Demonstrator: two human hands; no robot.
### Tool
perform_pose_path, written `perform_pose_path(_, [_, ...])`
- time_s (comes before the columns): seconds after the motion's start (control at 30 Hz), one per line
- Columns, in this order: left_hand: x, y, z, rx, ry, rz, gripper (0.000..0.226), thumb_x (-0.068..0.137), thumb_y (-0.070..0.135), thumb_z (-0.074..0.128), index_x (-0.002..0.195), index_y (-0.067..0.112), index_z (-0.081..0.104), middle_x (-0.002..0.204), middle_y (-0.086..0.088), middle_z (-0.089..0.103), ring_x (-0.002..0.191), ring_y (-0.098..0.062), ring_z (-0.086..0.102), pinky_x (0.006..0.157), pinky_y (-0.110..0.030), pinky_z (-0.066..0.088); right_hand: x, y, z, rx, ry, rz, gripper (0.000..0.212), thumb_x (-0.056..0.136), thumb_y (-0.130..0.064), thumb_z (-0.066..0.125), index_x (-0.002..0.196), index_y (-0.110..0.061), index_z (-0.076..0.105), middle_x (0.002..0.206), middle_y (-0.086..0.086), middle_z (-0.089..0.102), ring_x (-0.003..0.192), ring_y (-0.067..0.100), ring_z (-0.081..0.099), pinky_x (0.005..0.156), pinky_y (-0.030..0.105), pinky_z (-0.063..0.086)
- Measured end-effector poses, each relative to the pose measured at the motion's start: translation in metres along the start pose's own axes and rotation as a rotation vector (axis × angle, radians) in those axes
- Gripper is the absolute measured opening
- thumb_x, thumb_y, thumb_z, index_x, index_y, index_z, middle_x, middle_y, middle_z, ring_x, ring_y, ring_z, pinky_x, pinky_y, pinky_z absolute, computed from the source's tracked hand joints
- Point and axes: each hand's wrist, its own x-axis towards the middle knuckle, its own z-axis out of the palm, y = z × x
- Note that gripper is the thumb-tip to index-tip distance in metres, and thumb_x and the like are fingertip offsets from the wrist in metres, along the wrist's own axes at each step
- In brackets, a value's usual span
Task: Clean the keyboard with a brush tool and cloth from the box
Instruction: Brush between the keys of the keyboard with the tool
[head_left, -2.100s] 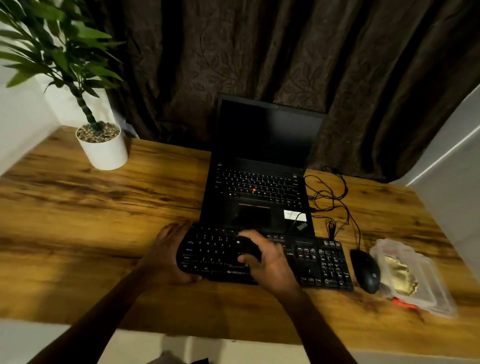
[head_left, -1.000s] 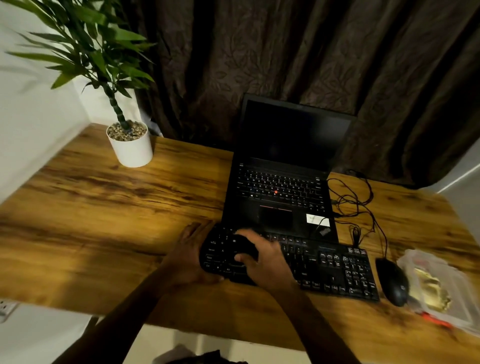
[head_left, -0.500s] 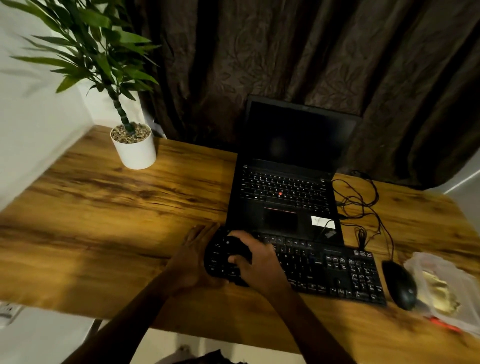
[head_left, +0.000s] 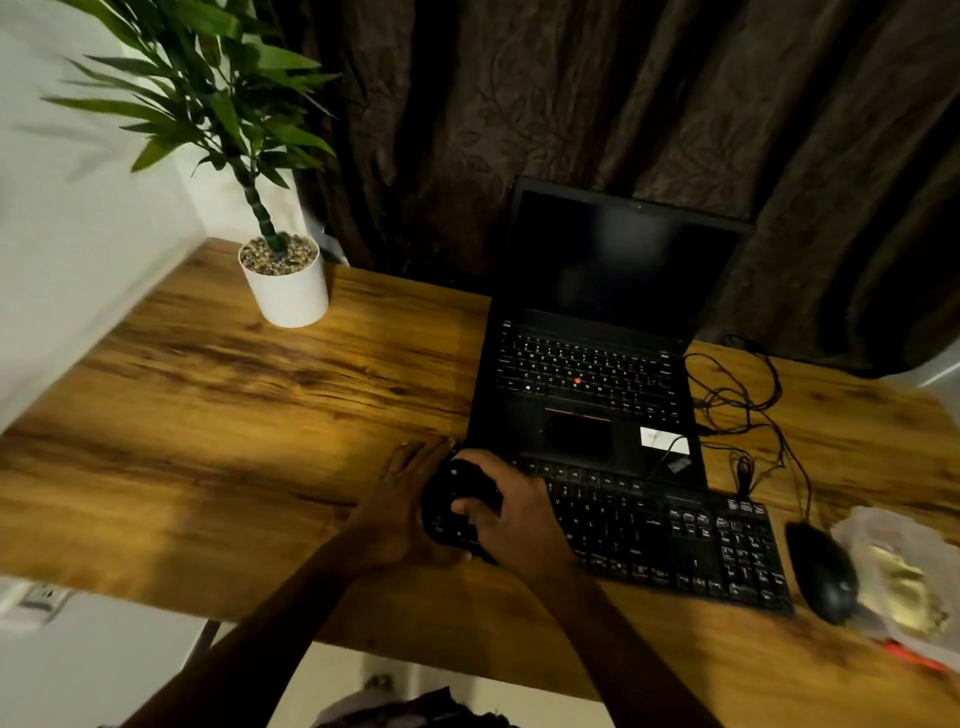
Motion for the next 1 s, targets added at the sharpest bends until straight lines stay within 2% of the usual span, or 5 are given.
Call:
perform_pose_path(0.1, [0.0, 0.004, -0.002, 0.002, -0.004, -0.004, 0.133, 0.051, 0.081, 0.064, 0.154, 0.024, 0.003, 0.159, 0.01, 0.013, 0.149, -0.023, 0.007, 0.122, -0.039, 0.009, 0.0, 0.004, -0.01, -0.047, -0.016, 0.011, 0.046, 0.085, -0.014, 0.071, 0.124, -0.037, 0.061, 0.113, -0.021, 0.063, 0.103, -0.011, 0.055, 0.09, 0.003, 0.04])
perform_pose_path(0.27, [0.0, 0.009, -0.006, -0.066, 0.015, -0.013, 0.133, 0.05, 0.072, 0.078, 0.153, 0.034, 0.002, 0.155, 0.015, 0.02, 0.142, -0.008, 0.007, 0.116, -0.027, 0.012, 0.001, 0.023, -0.027, -0.179, -0.08, 0.134, 0.053, 0.086, -0.029, 0.07, 0.119, -0.063, 0.047, 0.122, -0.002, 0.059, 0.113, 0.015, 0.059, 0.095, 0.038, 0.055])
perform_pose_path(0.4, [0.0, 0.002, -0.001, -0.054, -0.007, -0.048, 0.146, 0.05, 0.072, 0.082, 0.158, 0.025, -0.004, 0.161, 0.013, 0.012, 0.149, -0.016, 0.004, 0.121, -0.034, 0.013, 0.01, 0.003, -0.008, -0.106, -0.032, 0.052, 0.051, 0.084, -0.021, 0.071, 0.125, -0.044, 0.054, 0.119, -0.007, 0.066, 0.11, 0.008, 0.061, 0.099, 0.032, 0.052])
perform_pose_path(0.6, [-0.003, 0.003, -0.006, -0.083, -0.007, -0.061, 0.145, 0.051, 0.07, 0.085, 0.157, 0.027, -0.005, 0.161, 0.009, 0.01, 0.138, 0.002, -0.006, 0.116, -0.03, 0.015, 0.014, 0.0, 0.0, -0.113, -0.039, 0.044, 0.052, 0.084, -0.026, 0.07, 0.126, -0.05, 0.052, 0.122, -0.007, 0.064, 0.115, 0.012, 0.059, 0.102, 0.037, 0.05])
perform_pose_path(1.0, [0.007, -0.005, 0.003, 0.046, -0.031, -0.029, 0.137, 0.053, 0.079, 0.076, 0.153, 0.038, -0.008, 0.163, 0.011, -0.001, 0.149, -0.019, -0.002, 0.124, -0.045, 0.005, 0.014, -0.009, 0.009, -0.091, 0.042, -0.027, 0.047, 0.083, -0.015, 0.073, 0.124, -0.034, 0.06, 0.117, -0.017, 0.064, 0.11, 0.0, 0.058, 0.102, 0.027, 0.048])
